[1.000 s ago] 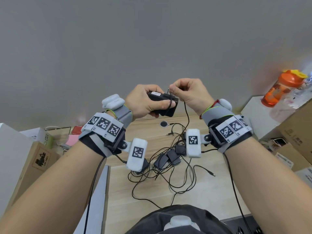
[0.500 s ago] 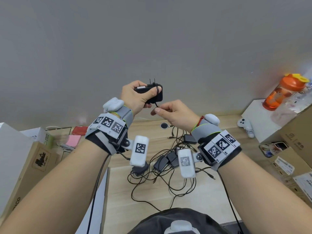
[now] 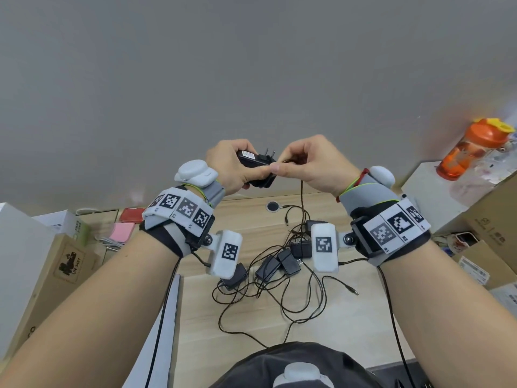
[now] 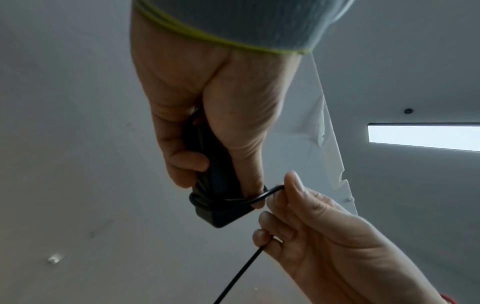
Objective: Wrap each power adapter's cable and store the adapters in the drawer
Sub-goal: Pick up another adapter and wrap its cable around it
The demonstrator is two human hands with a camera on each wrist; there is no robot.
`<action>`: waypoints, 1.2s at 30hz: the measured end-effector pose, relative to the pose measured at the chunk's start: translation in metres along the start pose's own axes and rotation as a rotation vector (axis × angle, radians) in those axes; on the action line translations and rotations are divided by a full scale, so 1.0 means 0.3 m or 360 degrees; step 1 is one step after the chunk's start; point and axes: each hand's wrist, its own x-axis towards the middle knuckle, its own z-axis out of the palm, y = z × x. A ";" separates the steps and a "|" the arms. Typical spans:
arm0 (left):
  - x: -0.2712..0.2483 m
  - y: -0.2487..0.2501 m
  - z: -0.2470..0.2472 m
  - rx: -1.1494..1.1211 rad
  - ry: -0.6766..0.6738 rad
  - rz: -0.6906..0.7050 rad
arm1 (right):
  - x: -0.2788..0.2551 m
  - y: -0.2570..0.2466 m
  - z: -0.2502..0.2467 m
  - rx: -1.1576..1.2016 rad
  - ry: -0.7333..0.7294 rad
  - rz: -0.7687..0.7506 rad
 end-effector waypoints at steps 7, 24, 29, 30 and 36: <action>-0.028 0.025 0.019 0.0076 -0.0330 0.0024 | 0.023 -0.003 -0.027 0.0211 0.0119 -0.0095; -0.037 0.083 0.026 -0.0550 -0.0201 0.0130 | 0.008 0.096 0.079 0.0257 0.0270 0.0201; -0.007 0.082 0.024 -0.0703 0.0102 0.0034 | -0.003 0.102 0.134 0.0186 -0.0056 0.0159; 0.002 0.072 0.021 -0.0670 0.0156 0.0026 | -0.004 0.095 0.138 0.0129 -0.0097 0.0146; 0.012 0.005 -0.011 -0.0291 0.0232 -0.0067 | -0.008 0.033 0.089 -0.0046 -0.0117 0.0074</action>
